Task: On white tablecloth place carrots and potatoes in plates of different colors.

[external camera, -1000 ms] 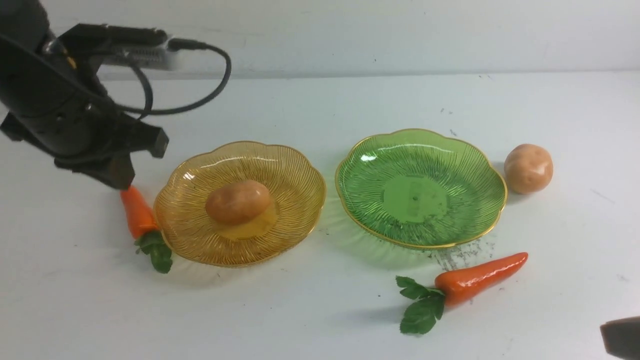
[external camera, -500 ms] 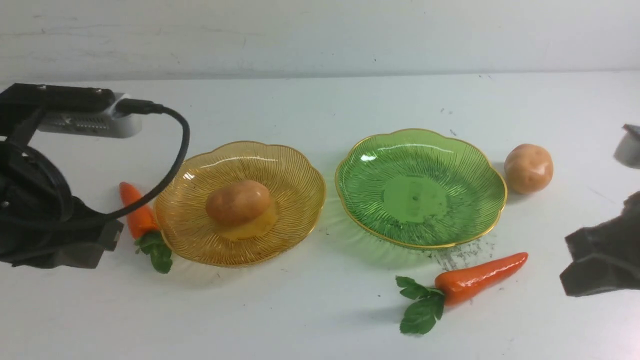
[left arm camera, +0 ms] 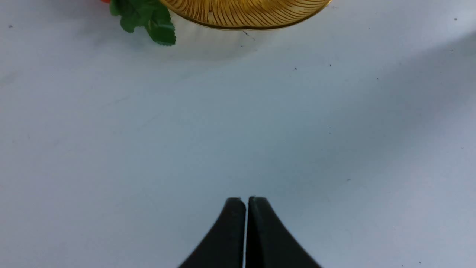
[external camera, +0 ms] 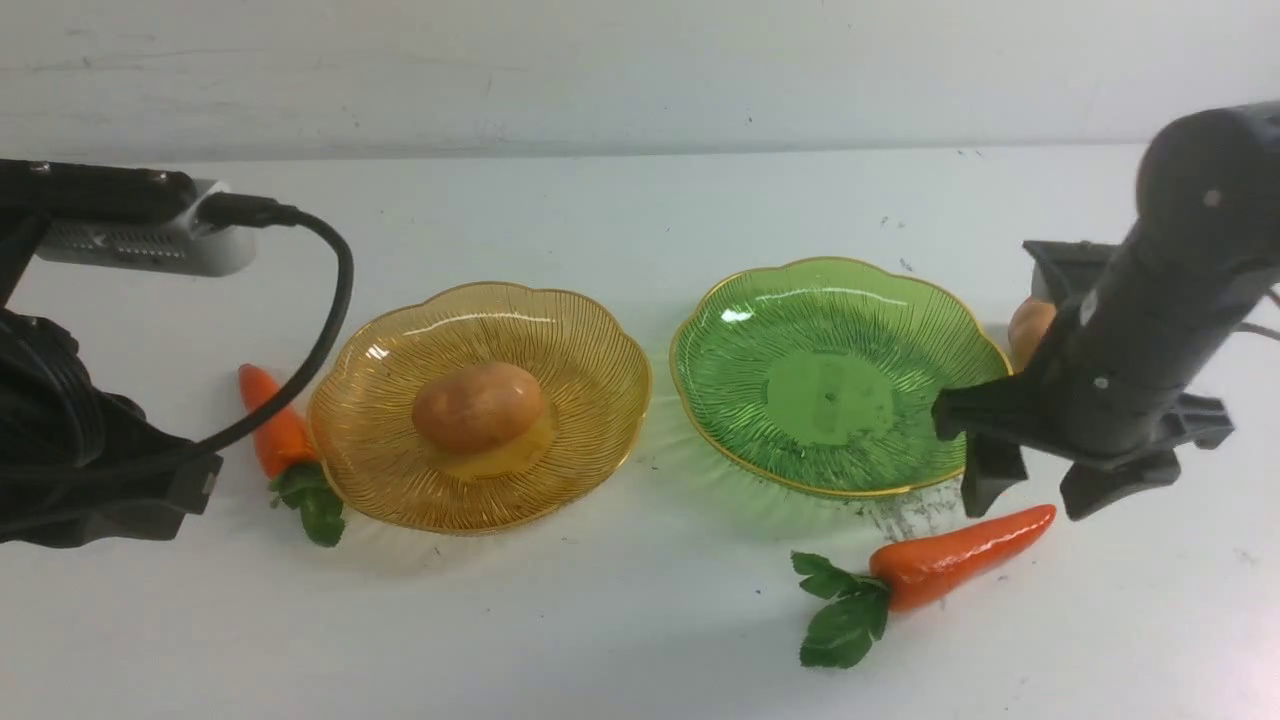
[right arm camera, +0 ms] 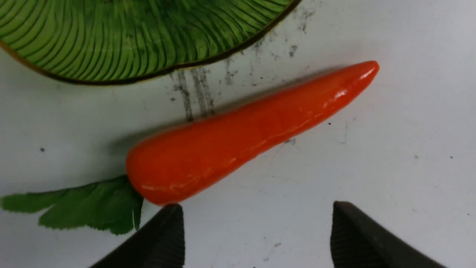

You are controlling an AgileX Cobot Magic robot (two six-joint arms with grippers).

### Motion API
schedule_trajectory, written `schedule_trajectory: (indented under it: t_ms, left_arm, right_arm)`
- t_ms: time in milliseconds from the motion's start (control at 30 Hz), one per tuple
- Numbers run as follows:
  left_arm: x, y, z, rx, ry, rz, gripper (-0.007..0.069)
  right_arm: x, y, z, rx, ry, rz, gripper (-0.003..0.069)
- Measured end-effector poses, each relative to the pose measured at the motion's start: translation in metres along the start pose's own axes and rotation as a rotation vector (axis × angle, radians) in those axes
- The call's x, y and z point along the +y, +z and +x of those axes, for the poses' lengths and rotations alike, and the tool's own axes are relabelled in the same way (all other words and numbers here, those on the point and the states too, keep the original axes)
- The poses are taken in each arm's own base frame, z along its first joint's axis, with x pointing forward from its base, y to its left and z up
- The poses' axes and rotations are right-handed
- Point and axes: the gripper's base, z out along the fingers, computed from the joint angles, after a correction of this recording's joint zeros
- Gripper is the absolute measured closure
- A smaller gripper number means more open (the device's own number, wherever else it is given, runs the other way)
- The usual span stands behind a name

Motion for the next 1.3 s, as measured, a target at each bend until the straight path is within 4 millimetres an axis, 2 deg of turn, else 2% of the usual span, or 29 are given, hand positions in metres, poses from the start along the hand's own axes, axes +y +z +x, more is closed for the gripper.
schedule_trajectory:
  t_ms: [100,233,433,633,733,833,900,967,1167,1233,1300]
  left_arm:
    - [0.0,0.0,0.0,0.001,0.0,0.0,0.0628]
    - [0.0,0.0,0.0,0.001,0.008,0.0,0.0628]
    - [0.0,0.0,0.0,0.001,0.021,0.0,0.0628]
    - [0.0,0.0,0.0,0.001,0.027,0.0,0.0628]
    - [0.0,0.0,0.0,0.001,0.028,0.0,0.0628]
    - [0.0,0.0,0.0,0.001,0.028,0.0,0.0628]
    - [0.0,0.0,0.0,0.001,0.035,0.0,0.0628]
    - [0.0,0.0,0.0,0.001,0.038,0.0,0.0628]
    - [0.0,0.0,0.0,0.003,0.04,0.0,0.0628]
    - [0.0,0.0,0.0,0.003,0.043,0.0,0.0628]
    - [0.0,0.0,0.0,0.002,0.043,0.0,0.0628]
  right_arm:
    - [0.001,0.029,-0.01,0.089,0.013,0.049,0.0031]
    - [0.0,0.05,-0.014,0.143,0.011,0.078,0.0006]
    - [0.003,0.046,-0.018,0.131,0.017,0.061,0.0004]
    - [0.014,0.027,-0.033,0.066,0.014,-0.006,0.0004]
    - [0.015,0.027,-0.034,0.067,0.016,-0.012,0.0004]
    - [0.015,0.039,-0.035,0.097,0.027,-0.006,0.0007]
    - [0.015,0.058,-0.036,0.143,0.045,0.009,0.0011]
    - [0.014,0.064,-0.036,0.173,0.051,0.021,0.0013]
    - [0.013,0.068,-0.034,0.192,0.051,0.029,0.0019]
    - [0.009,0.072,-0.028,0.217,0.046,0.053,0.0032]
    - [0.005,0.088,-0.02,0.268,0.044,0.074,0.0061]
